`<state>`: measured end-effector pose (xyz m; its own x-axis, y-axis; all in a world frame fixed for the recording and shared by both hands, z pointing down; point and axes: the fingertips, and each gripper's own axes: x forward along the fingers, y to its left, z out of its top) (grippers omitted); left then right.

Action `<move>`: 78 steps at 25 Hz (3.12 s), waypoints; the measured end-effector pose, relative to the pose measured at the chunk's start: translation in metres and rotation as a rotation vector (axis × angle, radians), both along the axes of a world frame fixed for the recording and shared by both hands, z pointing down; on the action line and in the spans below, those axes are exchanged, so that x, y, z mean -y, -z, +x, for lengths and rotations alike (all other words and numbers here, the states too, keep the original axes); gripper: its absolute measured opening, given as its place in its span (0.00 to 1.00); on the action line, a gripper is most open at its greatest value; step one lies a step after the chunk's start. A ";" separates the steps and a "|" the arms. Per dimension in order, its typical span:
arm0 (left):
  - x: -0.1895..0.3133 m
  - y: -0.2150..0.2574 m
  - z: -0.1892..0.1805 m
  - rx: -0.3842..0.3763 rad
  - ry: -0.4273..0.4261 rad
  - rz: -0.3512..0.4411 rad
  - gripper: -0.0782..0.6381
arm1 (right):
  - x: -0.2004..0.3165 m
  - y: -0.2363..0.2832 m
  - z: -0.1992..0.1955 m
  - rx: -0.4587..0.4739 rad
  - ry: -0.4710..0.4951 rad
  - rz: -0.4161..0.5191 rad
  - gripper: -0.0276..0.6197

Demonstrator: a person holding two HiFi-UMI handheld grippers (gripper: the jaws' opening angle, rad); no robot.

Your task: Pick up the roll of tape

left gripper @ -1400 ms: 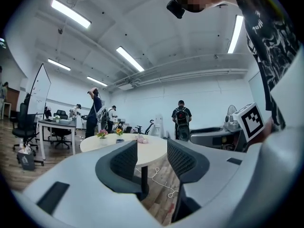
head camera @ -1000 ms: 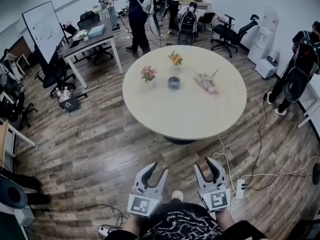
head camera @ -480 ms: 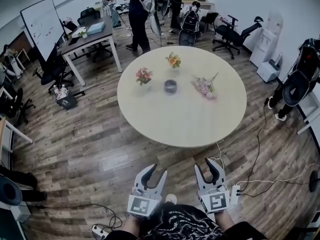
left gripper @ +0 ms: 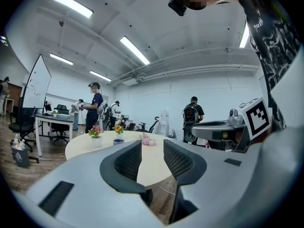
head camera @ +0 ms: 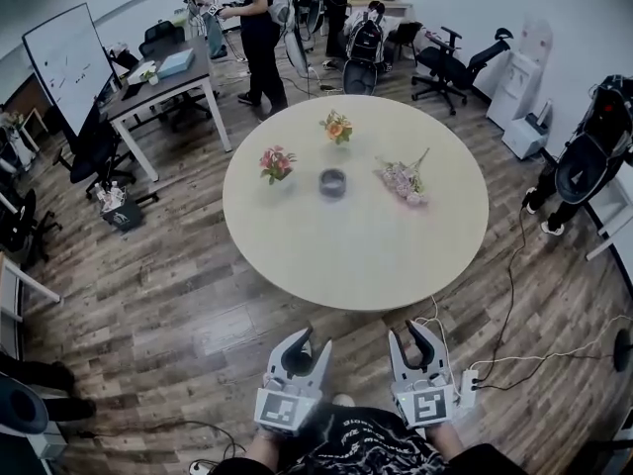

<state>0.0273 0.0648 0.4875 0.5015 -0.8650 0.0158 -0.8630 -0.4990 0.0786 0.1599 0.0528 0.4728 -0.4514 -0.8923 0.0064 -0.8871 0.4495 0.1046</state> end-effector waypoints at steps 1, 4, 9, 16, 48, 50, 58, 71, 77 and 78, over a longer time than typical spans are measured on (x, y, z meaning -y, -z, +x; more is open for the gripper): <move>0.009 0.000 -0.002 -0.002 -0.006 -0.004 0.33 | 0.008 0.001 -0.005 -0.005 -0.002 0.012 0.23; 0.039 0.002 -0.009 -0.004 -0.032 -0.002 0.33 | 0.035 0.001 -0.015 -0.002 -0.015 -0.007 0.23; 0.096 0.002 -0.028 -0.010 -0.069 0.003 0.33 | 0.087 -0.001 -0.038 -0.009 -0.035 -0.030 0.23; 0.166 0.001 -0.061 0.017 -0.146 0.003 0.33 | 0.153 -0.002 -0.076 -0.024 -0.077 -0.067 0.23; 0.311 0.010 -0.106 0.021 -0.088 -0.022 0.34 | 0.332 -0.020 -0.102 -0.056 -0.093 -0.294 0.27; 0.315 0.008 -0.106 0.010 -0.070 -0.032 0.34 | 0.346 -0.021 -0.102 -0.079 -0.069 -0.307 0.28; 0.328 0.001 -0.103 0.021 -0.030 -0.054 0.34 | 0.408 -0.024 -0.103 -0.185 -0.001 -0.347 0.30; 0.340 -0.027 -0.104 0.077 0.009 -0.175 0.33 | 0.495 -0.076 -0.099 -0.194 0.019 -0.511 0.30; 0.345 -0.034 -0.110 0.072 0.041 -0.216 0.34 | 0.523 -0.113 -0.107 -0.242 0.038 -0.597 0.30; 0.346 -0.036 -0.112 0.073 0.047 -0.222 0.33 | 0.527 -0.120 -0.108 -0.255 0.044 -0.615 0.30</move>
